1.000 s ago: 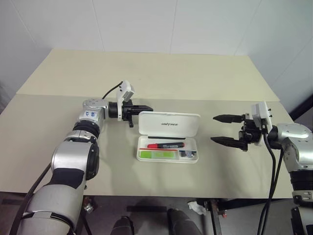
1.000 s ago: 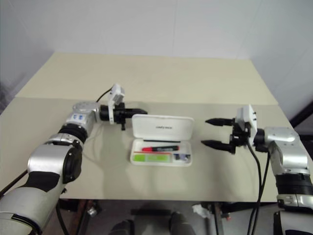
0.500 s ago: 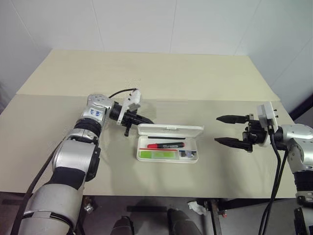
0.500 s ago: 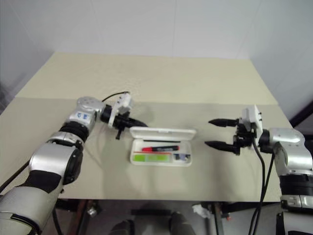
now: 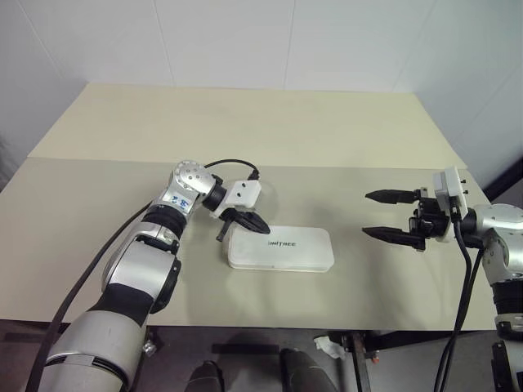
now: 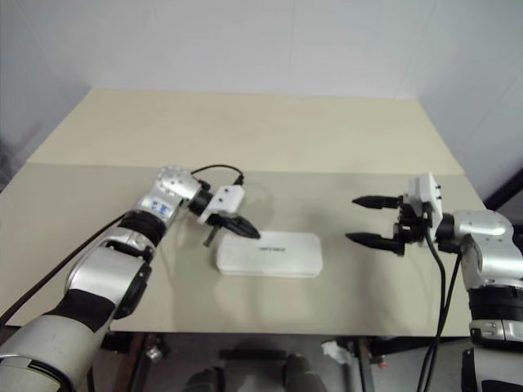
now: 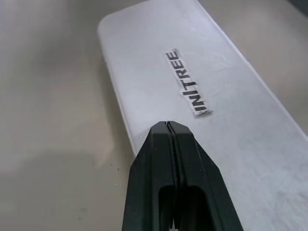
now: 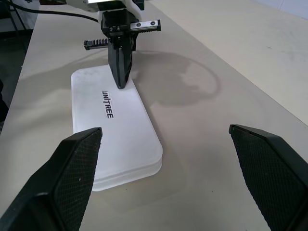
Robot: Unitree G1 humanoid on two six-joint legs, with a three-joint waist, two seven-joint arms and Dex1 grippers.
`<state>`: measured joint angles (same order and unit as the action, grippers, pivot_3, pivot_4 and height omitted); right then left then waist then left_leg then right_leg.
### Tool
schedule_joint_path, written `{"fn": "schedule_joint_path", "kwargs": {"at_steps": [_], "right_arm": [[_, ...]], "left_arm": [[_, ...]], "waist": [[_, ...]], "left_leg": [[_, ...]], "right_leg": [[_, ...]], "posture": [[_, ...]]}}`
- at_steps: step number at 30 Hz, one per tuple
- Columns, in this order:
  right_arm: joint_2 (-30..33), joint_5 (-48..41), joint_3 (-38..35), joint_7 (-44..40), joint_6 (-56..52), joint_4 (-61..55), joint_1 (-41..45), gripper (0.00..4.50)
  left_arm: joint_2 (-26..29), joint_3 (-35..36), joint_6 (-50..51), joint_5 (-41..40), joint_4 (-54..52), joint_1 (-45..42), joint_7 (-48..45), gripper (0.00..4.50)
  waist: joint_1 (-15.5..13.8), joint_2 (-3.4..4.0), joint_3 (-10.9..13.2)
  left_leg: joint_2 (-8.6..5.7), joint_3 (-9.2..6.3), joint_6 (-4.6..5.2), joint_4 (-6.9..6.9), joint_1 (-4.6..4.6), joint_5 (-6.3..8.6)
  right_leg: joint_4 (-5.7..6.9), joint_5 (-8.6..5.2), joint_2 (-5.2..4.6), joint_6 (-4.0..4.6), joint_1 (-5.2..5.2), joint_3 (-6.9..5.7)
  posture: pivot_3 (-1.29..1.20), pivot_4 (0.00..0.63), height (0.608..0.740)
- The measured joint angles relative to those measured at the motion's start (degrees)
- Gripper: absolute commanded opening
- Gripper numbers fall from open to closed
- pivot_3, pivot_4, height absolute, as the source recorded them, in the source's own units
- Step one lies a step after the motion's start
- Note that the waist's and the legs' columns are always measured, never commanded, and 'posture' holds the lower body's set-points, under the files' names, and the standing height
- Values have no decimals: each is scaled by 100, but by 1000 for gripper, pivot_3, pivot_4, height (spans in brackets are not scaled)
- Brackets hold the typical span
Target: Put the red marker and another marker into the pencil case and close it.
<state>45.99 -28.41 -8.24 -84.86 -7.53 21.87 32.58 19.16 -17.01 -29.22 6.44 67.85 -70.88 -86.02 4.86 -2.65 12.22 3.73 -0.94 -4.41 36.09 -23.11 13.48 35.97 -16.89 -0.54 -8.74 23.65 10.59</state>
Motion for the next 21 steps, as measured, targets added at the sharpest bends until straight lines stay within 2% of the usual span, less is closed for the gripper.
{"fn": "schedule_joint_path", "kwargs": {"at_steps": [6,7,8,13,15,20,21], "right_arm": [[0,6,0,-3,15,0,-26,4500],[0,9,0,-3,18,0,-26,4500],[0,11,0,-3,25,0,-26,4500],[0,64,1,-7,92,74,-12,4500],[0,76,1,-13,109,90,-1,4500],[-1,85,4,-16,119,104,15,4500],[-1,90,4,-16,119,108,14,4500]], "left_arm": [[34,-446,-1077,519,-33,-134,396,32],[35,-483,-1164,589,-15,-136,495,32],[40,-494,-1213,643,6,-135,573,32],[86,-417,-1168,683,99,-112,836,32],[66,-195,-936,543,229,-77,875,32],[-117,825,135,-422,271,283,517,32],[-105,1091,357,-713,188,361,374,32]], "waist": [[13,27,-18],[23,27,-18],[41,26,-17],[160,24,-17],[215,23,-17],[323,12,-8],[348,12,-8]], "left_leg": [[-4,12,1,3,57,1],[-4,16,2,2,84,0],[-6,18,3,7,102,0],[-22,38,5,38,107,-2],[-23,46,7,39,106,-3],[-21,42,9,5,77,-4],[-20,42,8,-7,77,-3]], "right_leg": [[-7,-5,0,2,-53,21],[-16,-48,0,67,-83,28],[-15,-64,1,87,-101,37],[-16,-52,-5,86,-120,78],[-18,-47,-5,80,-117,86],[-5,-45,-1,40,-74,83],[1,-11,0,-37,-66,82]], "posture": [[0,150,740],[0,150,740],[0,150,740],[0,150,740],[0,150,740],[0,150,740],[0,150,740]]}}
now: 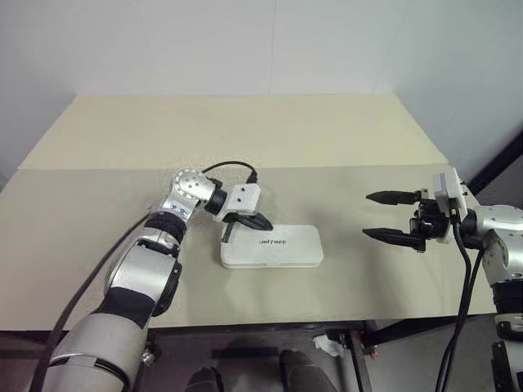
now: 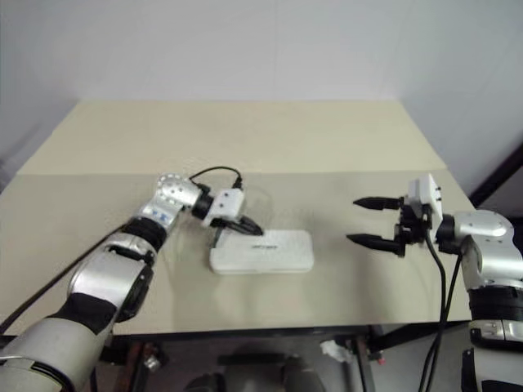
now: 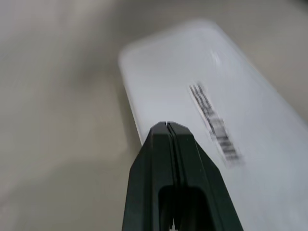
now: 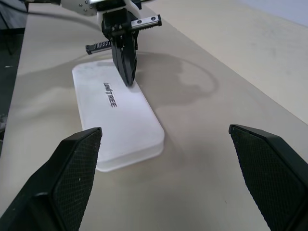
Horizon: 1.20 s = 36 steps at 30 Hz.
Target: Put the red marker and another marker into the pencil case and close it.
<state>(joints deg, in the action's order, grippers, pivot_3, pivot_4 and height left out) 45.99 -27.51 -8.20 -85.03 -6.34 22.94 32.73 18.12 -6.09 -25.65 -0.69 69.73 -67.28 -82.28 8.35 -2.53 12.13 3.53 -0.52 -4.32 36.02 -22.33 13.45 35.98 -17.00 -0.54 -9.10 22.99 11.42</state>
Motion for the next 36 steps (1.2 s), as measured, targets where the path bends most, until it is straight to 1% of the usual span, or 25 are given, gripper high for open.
{"fn": "schedule_joint_path", "kwargs": {"at_steps": [3,6,10,11,13,14,15,18,22,26,29,33,36], "right_arm": [[-1,28,2,0,0,7,3,4500],[-11,43,18,0,-1,12,27,4500],[-24,53,50,-2,-3,34,74,4500],[-26,57,60,-8,-3,47,89,4500],[-24,73,73,-25,-1,142,118,4500],[-26,100,90,-32,0,204,148,4500],[-30,111,104,-36,0,242,182,4500],[-50,167,141,-60,30,406,422,4500],[-105,243,170,-100,132,600,547,4500],[-154,299,238,-153,139,701,566,4500],[-153,291,254,-184,134,704,600,4500],[-150,278,254,-193,136,705,605,4500],[-150,276,254,-193,126,701,605,4500]], "left_arm": [[110,464,364,-497,-382,211,-292,32],[269,736,619,-854,-904,616,-369,617],[799,893,1299,-1351,-1775,1291,-379,1891],[1055,888,1512,-1515,-2180,1557,-380,2161],[1439,916,1705,-1704,-2689,1967,-380,2847],[1565,948,1760,-1761,-2892,2138,-380,3202],[1659,964,1802,-1811,-3040,2265,-380,3453],[1954,1098,1955,-2103,-3575,2752,-380,4477],[2189,1341,2029,-2403,-3949,3115,-378,4477],[2285,1545,2137,-2694,-4221,3281,-374,4477],[2349,1744,2205,-2887,-4233,3287,-375,4477],[2600,1869,2298,-2939,-4215,3419,-377,4477],[2604,1867,2296,-2938,-4146,3511,-378,4477]], "waist": [[15,1,0],[1,2,0],[-11,3,1],[-5,3,1],[-18,3,1],[-28,4,1],[-36,4,2],[-44,5,3],[-41,4,3],[-31,5,3],[-28,5,3],[5,5,3],[-8,5,3]], "left_leg": [[4,-2,7,-31,-2,5],[6,-1,7,-46,-6,5],[9,0,2,-44,-7,8],[10,0,1,-42,-6,9],[10,1,0,-35,-4,9],[10,2,0,-26,-4,9],[9,2,-1,-15,-6,10],[9,3,-4,6,-6,12],[10,3,-4,5,-6,12],[10,6,-4,4,-5,12],[11,6,-4,2,-5,12],[13,11,-5,-3,-1,16],[13,11,-7,-2,-2,17]], "right_leg": [[25,-6,5,11,33,-7],[39,-22,5,18,51,-8],[56,-33,5,24,60,-11],[58,-33,5,25,59,-10],[61,-34,3,25,56,-11],[63,-34,3,26,55,-10],[68,-33,3,26,54,-10],[69,-33,2,26,45,-9],[61,-49,2,54,44,-10],[64,-46,2,49,46,-9],[64,-44,2,44,47,-10],[64,-43,2,41,49,-10],[64,-45,2,44,49,-10]], "posture": [[0,150,740],[0,150,740],[0,150,740],[0,150,740],[0,150,740],[0,150,740],[0,150,740],[0,150,740],[0,150,740],[0,150,740],[0,150,740],[0,150,740],[0,150,740]]}}
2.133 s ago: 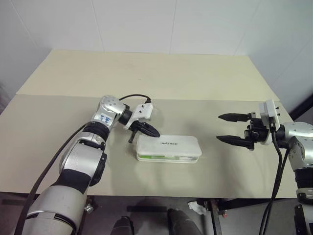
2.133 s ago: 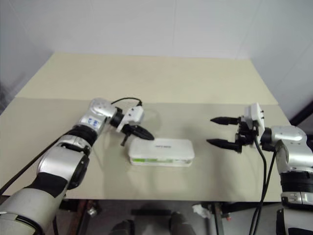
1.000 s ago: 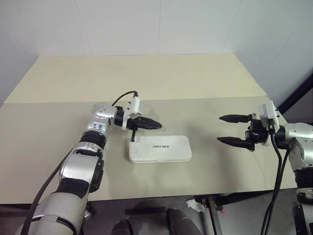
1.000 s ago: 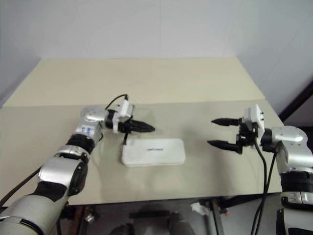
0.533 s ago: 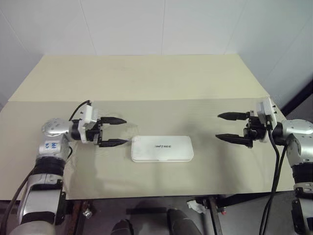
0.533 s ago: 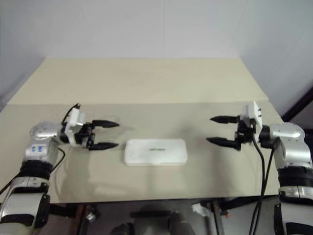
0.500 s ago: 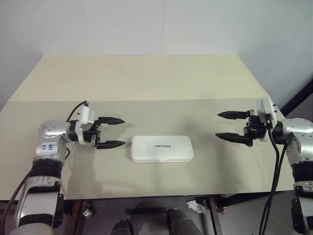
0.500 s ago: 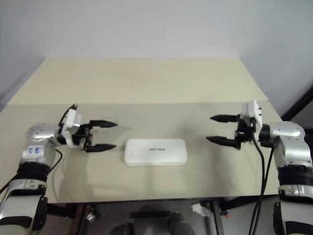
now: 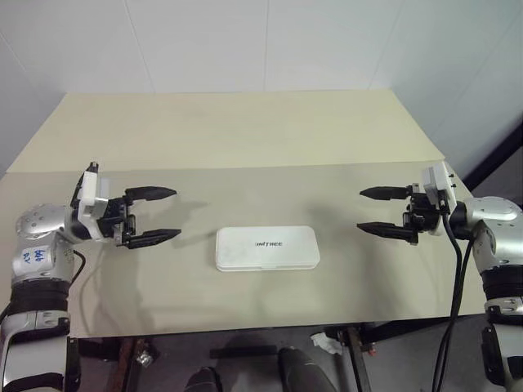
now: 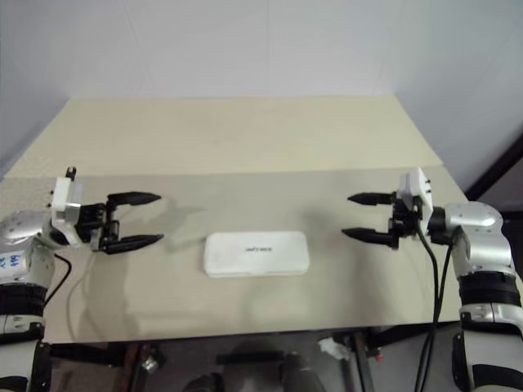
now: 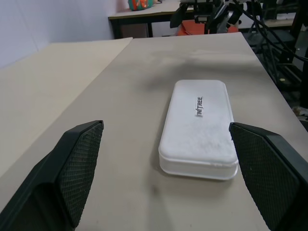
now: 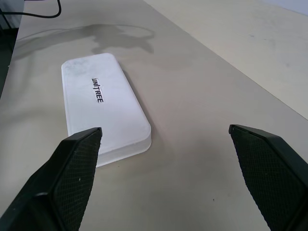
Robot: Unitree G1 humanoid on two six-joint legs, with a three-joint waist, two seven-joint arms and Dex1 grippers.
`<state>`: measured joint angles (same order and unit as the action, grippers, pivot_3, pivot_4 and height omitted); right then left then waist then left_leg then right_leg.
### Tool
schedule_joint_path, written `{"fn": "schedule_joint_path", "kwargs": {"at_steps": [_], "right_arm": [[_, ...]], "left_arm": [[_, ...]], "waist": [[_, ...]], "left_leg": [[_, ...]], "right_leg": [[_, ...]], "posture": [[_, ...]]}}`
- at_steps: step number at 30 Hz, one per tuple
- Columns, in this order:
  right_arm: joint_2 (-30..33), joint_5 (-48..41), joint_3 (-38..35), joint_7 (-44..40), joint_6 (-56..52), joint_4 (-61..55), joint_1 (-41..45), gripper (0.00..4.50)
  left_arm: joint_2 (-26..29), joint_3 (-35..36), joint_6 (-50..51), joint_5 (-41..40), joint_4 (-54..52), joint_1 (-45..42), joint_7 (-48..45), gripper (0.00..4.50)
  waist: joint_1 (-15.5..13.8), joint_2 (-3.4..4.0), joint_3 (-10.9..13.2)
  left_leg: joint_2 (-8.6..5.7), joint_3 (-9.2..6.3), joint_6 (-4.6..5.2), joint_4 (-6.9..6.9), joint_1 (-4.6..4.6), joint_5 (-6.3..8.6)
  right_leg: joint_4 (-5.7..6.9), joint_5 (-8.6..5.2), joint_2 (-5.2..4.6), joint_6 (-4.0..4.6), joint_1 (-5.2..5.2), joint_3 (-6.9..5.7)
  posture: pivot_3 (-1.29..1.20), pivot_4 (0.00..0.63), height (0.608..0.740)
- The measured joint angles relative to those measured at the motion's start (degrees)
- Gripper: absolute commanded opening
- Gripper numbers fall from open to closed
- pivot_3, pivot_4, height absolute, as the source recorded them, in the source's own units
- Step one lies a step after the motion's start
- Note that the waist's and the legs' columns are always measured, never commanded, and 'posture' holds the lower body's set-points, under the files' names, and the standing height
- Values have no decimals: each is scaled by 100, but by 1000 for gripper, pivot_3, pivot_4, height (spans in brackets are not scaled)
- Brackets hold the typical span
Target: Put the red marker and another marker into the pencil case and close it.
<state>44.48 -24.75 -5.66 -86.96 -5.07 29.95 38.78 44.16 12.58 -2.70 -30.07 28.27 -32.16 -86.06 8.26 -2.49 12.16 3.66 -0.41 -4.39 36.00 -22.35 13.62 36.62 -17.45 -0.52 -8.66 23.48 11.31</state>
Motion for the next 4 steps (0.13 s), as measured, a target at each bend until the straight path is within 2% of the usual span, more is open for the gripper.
{"fn": "schedule_joint_path", "kwargs": {"at_steps": [4], "right_arm": [[-3,-36,0,1,-73,-98,0,4500]], "left_arm": [[0,-22,33,0,7,28,0,4477]], "waist": [[-7,0,0]], "left_leg": [[0,0,-1,0,-1,0]], "right_leg": [[-1,-2,0,3,0,0]], "posture": [[0,150,740]]}}
